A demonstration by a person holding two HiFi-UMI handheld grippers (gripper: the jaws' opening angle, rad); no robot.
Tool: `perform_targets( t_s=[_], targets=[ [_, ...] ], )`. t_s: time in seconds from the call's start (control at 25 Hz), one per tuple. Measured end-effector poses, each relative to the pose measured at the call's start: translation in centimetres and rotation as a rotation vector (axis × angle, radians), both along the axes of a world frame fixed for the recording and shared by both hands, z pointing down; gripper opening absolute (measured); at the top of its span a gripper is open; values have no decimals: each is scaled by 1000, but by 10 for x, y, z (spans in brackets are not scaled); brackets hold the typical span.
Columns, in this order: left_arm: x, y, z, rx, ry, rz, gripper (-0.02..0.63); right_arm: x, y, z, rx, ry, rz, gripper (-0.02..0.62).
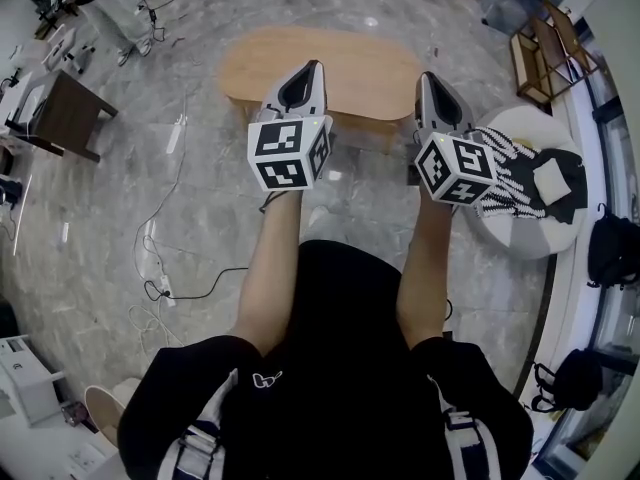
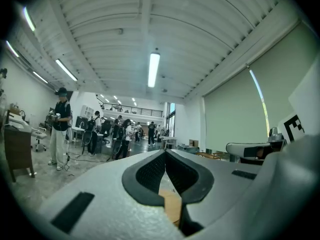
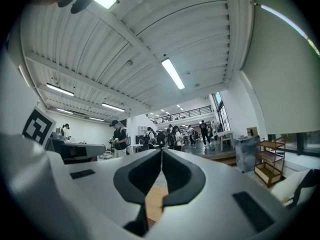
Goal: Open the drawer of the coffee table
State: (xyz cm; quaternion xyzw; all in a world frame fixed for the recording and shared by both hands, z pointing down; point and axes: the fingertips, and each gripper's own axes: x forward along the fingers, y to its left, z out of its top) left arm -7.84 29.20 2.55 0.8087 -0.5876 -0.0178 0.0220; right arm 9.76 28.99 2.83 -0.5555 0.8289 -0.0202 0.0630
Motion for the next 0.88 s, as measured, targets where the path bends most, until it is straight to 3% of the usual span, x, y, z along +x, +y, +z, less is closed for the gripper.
perform_targets(
  t_s=[0.56, 0.88],
  targets=[
    [-4, -34, 3, 28, 59, -25, 9, 16, -29, -7, 37, 41, 18, 12],
    [-6, -74, 14, 31, 87, -18, 10, 10, -71, -4, 52, 49, 6, 12]
  ],
)
